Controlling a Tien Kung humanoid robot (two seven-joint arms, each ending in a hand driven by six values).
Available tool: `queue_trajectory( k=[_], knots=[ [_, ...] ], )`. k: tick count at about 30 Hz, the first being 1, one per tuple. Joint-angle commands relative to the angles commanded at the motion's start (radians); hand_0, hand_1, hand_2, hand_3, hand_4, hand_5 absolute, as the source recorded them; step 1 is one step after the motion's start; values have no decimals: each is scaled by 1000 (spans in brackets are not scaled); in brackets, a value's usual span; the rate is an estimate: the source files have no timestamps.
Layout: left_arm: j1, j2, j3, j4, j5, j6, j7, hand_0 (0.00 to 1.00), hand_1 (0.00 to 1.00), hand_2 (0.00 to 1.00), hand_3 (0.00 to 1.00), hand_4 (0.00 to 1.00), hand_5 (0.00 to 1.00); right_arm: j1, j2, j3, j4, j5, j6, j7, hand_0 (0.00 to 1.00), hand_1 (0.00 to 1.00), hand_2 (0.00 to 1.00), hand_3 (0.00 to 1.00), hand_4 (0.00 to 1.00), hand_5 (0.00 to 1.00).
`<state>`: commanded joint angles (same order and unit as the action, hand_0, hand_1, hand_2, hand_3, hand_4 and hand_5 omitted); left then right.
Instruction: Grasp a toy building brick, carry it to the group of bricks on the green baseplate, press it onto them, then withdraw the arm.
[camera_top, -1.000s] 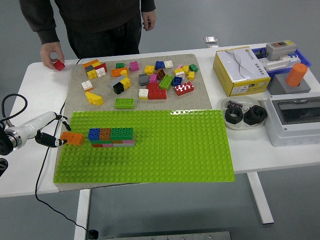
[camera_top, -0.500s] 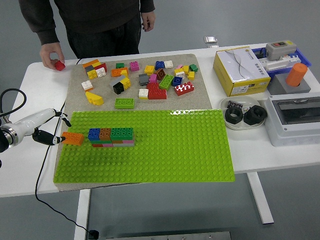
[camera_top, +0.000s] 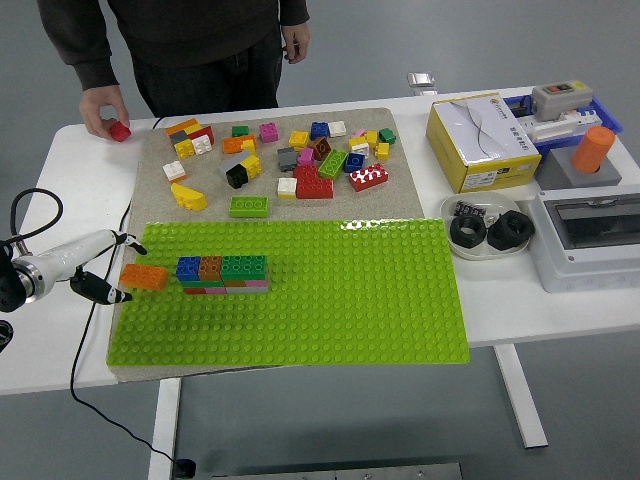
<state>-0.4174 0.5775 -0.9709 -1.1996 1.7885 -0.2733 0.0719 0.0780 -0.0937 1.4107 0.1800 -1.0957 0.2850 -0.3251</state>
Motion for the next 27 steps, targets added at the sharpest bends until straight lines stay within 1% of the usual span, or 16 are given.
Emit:
queue_trajectory(
  k=[2, 3, 8, 9, 14, 15, 20, 21, 26, 27],
  knots=[
    [-2, -7, 1, 11, 0, 6, -6, 993, 976, 980, 777, 860, 2, 0, 0, -1, 0, -1, 0, 0, 712, 694, 762, 949, 727, 998],
    [-4, -11, 2, 18, 0, 9, -9, 994, 970, 978, 755, 855, 2, 0, 0, -1, 0, -1, 0, 1, 712, 694, 762, 947, 728, 998],
    [-9, -26, 4, 42, -1, 20, -19, 994, 970, 978, 755, 855, 2, 0, 1, -4, 0, 0, 0, 2, 712, 694, 762, 947, 728, 998],
    [-10, -29, 4, 47, -2, 22, -21, 996, 972, 969, 663, 805, 2, 0, 1, -5, 0, 0, 0, 2, 712, 694, 762, 947, 729, 998],
    [-13, -38, 9, 62, -8, 28, -27, 996, 972, 969, 663, 805, 2, 1, 1, -7, 0, 1, 0, 2, 712, 694, 762, 947, 729, 998],
    [-14, -40, 10, 64, -9, 29, -28, 998, 972, 954, 588, 664, 2, 2, 1, -8, 0, 1, 0, 2, 712, 694, 762, 948, 728, 998],
    [-14, -49, 18, 79, -20, 36, -34, 998, 972, 954, 588, 664, 2, 3, 0, -10, 0, 4, 0, 3, 712, 694, 762, 948, 728, 998],
    [-14, -50, 18, 80, -21, 37, -35, 996, 968, 936, 527, 582, 2, 3, 0, -10, 0, 4, 0, 3, 714, 692, 762, 947, 729, 998],
    [-11, -56, 21, 87, -28, 43, -39, 996, 968, 936, 527, 582, 2, 3, 0, -12, 0, 3, 1, 1, 714, 692, 762, 947, 729, 998],
    [-10, -57, 21, 88, -29, 44, -40, 991, 964, 927, 516, 641, 2, 2, 0, -12, 0, 2, 1, 1, 711, 693, 762, 947, 730, 998]
  ],
)
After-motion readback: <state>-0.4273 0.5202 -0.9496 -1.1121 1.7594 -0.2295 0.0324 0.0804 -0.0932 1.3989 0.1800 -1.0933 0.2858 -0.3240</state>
